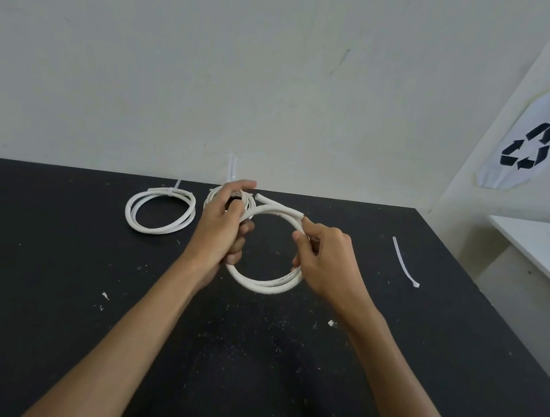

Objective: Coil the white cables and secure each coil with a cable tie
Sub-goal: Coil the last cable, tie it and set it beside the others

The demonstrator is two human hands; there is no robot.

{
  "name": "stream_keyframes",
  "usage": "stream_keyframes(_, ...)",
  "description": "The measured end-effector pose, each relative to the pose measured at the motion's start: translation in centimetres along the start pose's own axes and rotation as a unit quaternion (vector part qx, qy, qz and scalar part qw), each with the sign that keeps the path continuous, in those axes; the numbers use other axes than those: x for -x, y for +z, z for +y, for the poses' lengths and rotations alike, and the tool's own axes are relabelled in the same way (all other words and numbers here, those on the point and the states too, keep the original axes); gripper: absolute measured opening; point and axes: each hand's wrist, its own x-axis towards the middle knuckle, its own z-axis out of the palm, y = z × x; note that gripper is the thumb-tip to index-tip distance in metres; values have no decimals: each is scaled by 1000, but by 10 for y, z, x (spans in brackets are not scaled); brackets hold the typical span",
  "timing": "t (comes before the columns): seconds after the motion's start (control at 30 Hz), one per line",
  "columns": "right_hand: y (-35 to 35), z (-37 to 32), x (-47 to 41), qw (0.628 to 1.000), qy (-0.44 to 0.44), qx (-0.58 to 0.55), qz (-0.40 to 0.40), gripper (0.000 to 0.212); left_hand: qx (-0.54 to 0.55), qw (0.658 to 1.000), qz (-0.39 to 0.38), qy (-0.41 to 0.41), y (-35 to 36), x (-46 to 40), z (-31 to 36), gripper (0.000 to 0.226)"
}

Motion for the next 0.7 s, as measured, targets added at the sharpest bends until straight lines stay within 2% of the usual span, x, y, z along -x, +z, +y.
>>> stream_keyframes(0.07,-4,1,0,1000,-8,12,-8,26,-59,997,-33,34,-2,2,2,61)
stream_keyframes(0.17,-10,2,-2,999,-13,26,-19,22,-106,991,-41,74,0,7,1,65)
stream_keyframes(0.27,-12,7,-2,999,-10,26,-24,22,-84,993,-42,73,5,7,-3,57)
stream_keyframes(0.47,-18,23,2,999,10,-5,-36,28,-88,992,-36,83,23,2,-17,17)
stream_keyframes(0.57,-22,40,6,999,26,-32,-30,27,-75,994,-24,76,37,-4,-27,15)
stream_keyframes(0.7,-33,60,11,993,60,-101,-29,23,-22,1000,-14,16,58,-13,-41,24)
